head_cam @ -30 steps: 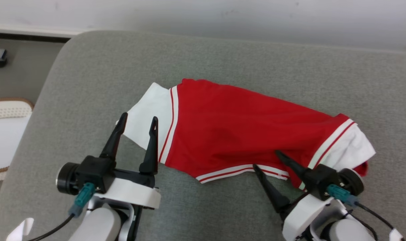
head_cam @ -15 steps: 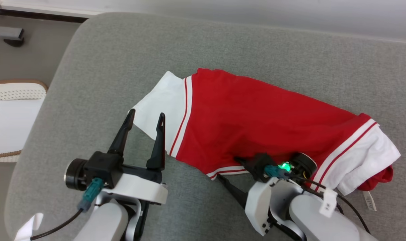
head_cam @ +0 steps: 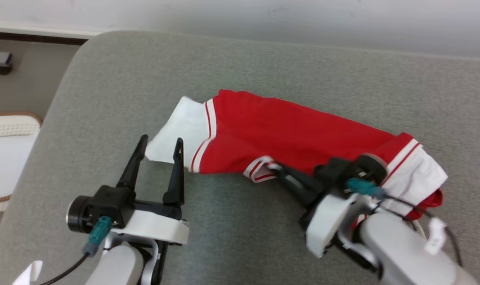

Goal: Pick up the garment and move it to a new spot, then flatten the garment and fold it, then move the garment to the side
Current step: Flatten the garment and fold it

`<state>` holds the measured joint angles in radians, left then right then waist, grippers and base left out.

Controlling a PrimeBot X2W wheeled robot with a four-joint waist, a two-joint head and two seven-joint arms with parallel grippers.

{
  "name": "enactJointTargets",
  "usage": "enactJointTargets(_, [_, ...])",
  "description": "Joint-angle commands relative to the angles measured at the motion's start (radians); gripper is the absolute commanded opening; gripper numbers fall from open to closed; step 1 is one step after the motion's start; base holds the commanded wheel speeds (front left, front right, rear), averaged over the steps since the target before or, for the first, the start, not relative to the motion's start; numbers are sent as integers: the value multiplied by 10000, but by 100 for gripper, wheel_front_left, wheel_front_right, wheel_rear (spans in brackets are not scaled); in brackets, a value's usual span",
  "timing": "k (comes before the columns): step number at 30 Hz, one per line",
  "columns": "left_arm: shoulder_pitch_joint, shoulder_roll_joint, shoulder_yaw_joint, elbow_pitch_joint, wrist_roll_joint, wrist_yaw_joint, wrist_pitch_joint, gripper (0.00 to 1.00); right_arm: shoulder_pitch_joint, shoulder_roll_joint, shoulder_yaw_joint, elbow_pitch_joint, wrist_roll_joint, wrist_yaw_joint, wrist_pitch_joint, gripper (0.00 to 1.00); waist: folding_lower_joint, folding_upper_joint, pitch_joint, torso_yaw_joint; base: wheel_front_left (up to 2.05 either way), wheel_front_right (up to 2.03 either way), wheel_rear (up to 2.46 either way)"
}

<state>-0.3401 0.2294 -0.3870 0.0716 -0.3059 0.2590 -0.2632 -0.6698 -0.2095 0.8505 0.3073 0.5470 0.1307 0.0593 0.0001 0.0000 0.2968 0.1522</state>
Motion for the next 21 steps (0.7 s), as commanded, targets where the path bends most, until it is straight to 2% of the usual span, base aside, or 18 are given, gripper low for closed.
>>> enactJointTargets(1, [147,70,124,-44,188,22,-15,100,380,-339,-640,-605,-134,-5,-85,0,-1,0,-114,-271,0,0,0])
enactJointTargets(5, [239,117,217,-75,233,14,-15,100,987,-663,-1978,-1578,-402,-5,-4,0,-1,0,-181,-546,0,0,0])
enactJointTargets(8, [314,148,285,-91,249,-18,-15,100,1950,-774,-3637,-2408,-658,-5,144,0,-1,0,-219,-804,0,0,0])
enactJointTargets(12, [381,217,341,-83,253,-25,-14,100,3405,-489,-6087,-3179,-949,-5,378,0,-1,0,-209,-1111,0,0,0])
enactJointTargets(17, [222,257,280,-16,267,-103,-16,100,4732,52,-8914,-3144,-1050,-5,672,0,-1,0,-114,-1289,0,0,0])
enactJointTargets(21, [100,223,199,39,280,-145,-14,100,5193,496,-10618,-2347,-822,-7,683,0,-1,0,-27,-1306,0,0,0])
